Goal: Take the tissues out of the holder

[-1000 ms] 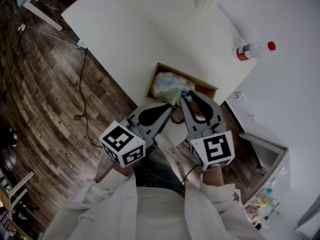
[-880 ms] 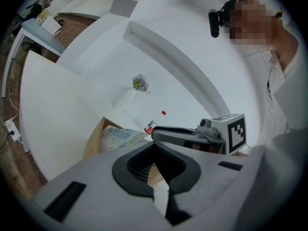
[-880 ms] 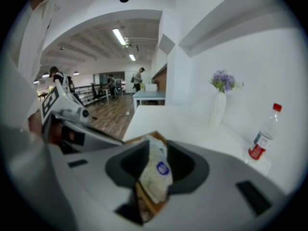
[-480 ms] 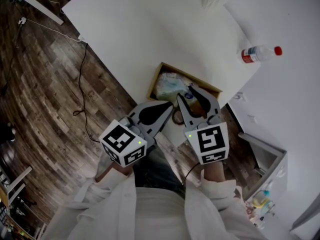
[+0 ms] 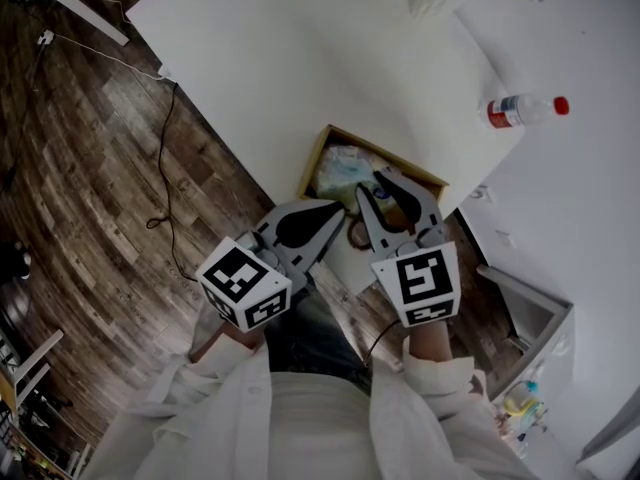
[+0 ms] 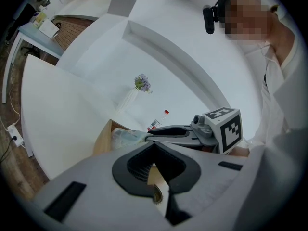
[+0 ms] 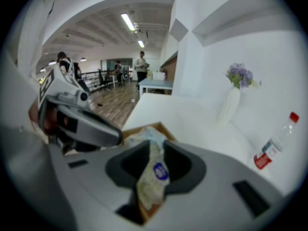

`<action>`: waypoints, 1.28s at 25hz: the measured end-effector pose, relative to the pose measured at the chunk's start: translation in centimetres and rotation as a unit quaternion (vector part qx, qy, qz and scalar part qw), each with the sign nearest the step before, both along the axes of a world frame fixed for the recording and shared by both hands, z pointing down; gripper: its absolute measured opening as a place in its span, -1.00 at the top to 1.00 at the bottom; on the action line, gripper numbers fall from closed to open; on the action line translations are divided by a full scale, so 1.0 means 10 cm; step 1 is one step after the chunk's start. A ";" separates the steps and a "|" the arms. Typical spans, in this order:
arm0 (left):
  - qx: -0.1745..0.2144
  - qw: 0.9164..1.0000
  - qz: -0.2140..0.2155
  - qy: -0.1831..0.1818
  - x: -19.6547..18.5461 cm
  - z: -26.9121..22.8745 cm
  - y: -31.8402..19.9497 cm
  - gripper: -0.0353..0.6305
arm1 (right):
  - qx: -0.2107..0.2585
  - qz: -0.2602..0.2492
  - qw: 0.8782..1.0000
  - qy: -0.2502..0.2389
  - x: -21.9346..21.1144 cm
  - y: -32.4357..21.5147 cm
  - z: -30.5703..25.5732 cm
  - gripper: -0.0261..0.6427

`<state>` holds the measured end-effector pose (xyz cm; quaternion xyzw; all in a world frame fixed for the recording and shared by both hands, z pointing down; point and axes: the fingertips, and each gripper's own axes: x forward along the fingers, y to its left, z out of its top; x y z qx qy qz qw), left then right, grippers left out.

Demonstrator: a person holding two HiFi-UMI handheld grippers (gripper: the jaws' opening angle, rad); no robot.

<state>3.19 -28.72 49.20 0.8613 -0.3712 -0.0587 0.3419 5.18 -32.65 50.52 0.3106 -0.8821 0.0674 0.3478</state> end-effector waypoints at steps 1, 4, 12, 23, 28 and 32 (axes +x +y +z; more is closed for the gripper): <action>0.001 1.000 -0.001 0.000 -0.01 0.00 0.00 0.84 | 0.003 -0.001 1.000 0.002 0.00 0.00 0.00 0.66; 0.002 1.000 0.001 -0.005 -0.02 0.00 0.00 0.84 | 0.008 -0.003 1.000 0.003 -0.02 0.01 -0.01 0.81; 0.011 1.000 0.008 -0.016 -0.01 -0.03 0.04 0.84 | 0.006 0.008 1.000 0.005 0.02 0.03 -0.02 0.89; 0.051 0.998 0.016 -0.035 -0.11 -0.32 0.00 0.84 | 0.043 0.064 0.997 -0.013 0.14 0.03 -0.35 0.89; 0.088 0.995 0.006 -0.051 -0.19 -0.56 -0.11 0.84 | 0.065 0.094 0.993 -0.027 0.25 0.06 -0.57 0.89; 0.112 0.992 0.013 -0.061 -0.21 -0.74 -0.13 0.84 | 0.084 0.116 0.989 -0.048 0.35 0.08 -0.75 0.89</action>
